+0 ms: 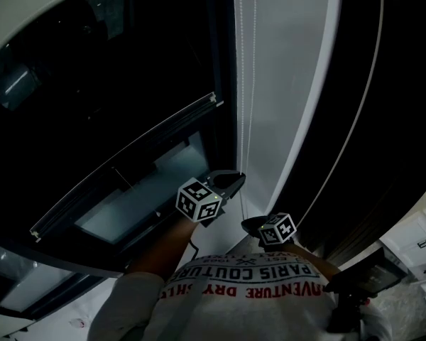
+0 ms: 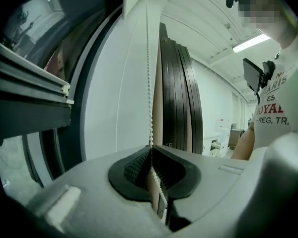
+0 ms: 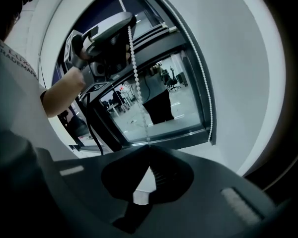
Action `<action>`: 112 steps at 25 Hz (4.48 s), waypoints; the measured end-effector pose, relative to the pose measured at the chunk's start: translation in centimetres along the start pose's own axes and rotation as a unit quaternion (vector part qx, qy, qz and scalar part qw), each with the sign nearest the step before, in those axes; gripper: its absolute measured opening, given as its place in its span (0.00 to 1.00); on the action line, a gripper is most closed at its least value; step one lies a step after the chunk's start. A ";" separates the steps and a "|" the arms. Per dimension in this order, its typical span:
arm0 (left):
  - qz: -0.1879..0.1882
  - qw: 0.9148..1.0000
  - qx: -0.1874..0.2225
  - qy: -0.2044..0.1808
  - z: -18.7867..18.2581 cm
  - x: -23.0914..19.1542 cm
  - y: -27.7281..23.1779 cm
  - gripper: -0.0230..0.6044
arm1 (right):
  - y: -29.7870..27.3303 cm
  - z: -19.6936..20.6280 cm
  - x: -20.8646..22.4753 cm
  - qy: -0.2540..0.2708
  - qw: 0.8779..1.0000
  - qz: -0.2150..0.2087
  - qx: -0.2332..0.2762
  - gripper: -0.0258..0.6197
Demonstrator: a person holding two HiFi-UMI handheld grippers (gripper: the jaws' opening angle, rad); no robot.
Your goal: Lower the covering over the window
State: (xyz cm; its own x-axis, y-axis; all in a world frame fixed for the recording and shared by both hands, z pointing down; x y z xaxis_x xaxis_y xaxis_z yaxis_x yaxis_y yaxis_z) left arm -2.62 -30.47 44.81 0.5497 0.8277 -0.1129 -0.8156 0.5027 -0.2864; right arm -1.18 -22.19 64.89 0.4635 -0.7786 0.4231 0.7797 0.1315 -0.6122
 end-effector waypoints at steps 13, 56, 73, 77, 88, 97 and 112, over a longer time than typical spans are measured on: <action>0.006 1.000 0.011 0.023 1.6 -1.0 -0.3 0.05 | 2.7 -3.0 0.8 0.016 1.000 -0.010 0.025 0.22; 0.021 0.997 -0.028 0.063 7.7 0.3 -2.0 0.05 | 17.1 -27.7 -5.8 0.169 0.947 0.054 0.269 0.05; 0.004 0.981 -0.168 0.100 21.1 1.3 -2.2 0.06 | 7.9 -17.5 -1.0 0.104 0.978 0.052 0.175 0.05; 0.014 0.975 -0.191 0.113 23.5 2.1 -2.1 0.06 | 6.2 -15.6 -0.4 0.093 0.983 0.048 0.152 0.05; 0.008 0.977 -0.168 0.130 23.6 1.3 -1.3 0.19 | 5.4 -14.4 0.4 0.074 0.985 0.038 0.154 0.05; 0.015 0.996 -0.033 0.078 10.0 -2.0 1.7 0.21 | 6.0 -14.0 0.5 0.071 0.984 0.036 0.161 0.05; 0.046 0.996 0.073 -0.017 -15.1 -0.5 2.9 0.21 | 5.9 -14.0 0.5 0.078 0.984 0.024 0.157 0.05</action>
State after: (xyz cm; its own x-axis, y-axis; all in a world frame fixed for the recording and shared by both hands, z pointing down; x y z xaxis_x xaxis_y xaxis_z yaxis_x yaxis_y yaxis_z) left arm -2.51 -33.21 29.67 0.4670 0.8786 -0.0993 -0.8812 0.4531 -0.1352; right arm -2.19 -30.35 52.13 0.4519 -0.8480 0.2769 0.8615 0.3343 -0.3821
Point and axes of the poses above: the fingertips, and each gripper's own axes: y backward along the fingers, x to its right, z out of its underside, the point moved 1 cm from there along y, backward along the fingers, and after that the axes turned 7 degrees about -x, right-handed, at the moved point
